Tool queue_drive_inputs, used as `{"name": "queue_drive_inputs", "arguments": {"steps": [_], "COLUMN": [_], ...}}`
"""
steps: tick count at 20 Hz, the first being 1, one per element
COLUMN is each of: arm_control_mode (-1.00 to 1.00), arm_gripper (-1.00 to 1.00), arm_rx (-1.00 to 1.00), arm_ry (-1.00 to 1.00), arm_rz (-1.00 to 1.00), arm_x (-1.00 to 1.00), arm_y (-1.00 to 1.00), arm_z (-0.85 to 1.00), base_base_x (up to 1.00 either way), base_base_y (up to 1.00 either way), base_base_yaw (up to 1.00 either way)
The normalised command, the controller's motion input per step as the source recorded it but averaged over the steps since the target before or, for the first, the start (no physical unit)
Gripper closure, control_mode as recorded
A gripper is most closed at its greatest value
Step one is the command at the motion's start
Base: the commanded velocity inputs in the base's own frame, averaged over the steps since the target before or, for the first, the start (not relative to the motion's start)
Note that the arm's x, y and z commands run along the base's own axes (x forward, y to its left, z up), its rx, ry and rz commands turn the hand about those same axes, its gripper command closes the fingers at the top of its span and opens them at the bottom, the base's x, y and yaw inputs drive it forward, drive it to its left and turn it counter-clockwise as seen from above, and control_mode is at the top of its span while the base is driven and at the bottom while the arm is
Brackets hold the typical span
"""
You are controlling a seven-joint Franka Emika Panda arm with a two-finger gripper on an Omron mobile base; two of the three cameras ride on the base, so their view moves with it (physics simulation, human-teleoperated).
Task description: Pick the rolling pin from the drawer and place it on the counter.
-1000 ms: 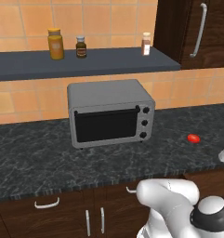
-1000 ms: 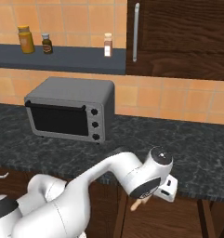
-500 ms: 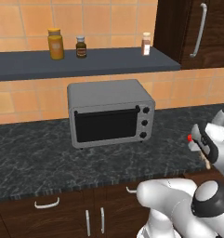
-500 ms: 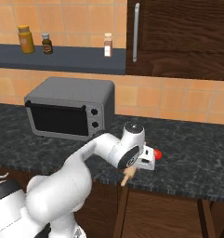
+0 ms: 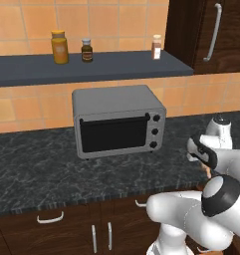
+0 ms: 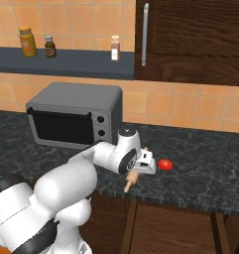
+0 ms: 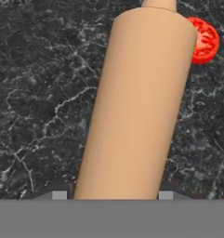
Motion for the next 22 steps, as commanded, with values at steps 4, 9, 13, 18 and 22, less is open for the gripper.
{"name": "queue_drive_inputs", "arguments": {"steps": [4,9,13,18,22], "arm_control_mode": [-1.00,-1.00,-1.00,-1.00,-1.00], "arm_gripper": [1.00,1.00,-1.00,-1.00,-1.00], "arm_rx": [-0.01,0.00,0.00,0.00,-0.01], "arm_ry": [0.00,0.00,0.00,-0.04,-0.14], "arm_rz": [0.01,0.03,0.00,-0.03,-0.06], "arm_x": [0.55,0.59,0.52,0.00,-0.35], "arm_y": [0.23,0.12,0.05,0.00,-0.01], "arm_z": [-0.29,-0.13,0.00,0.09,0.39], "base_base_x": [0.00,0.00,0.00,0.00,0.00], "base_base_y": [0.00,0.00,0.00,0.00,0.00], "base_base_yaw": [0.00,0.00,0.00,0.00,0.00]}}
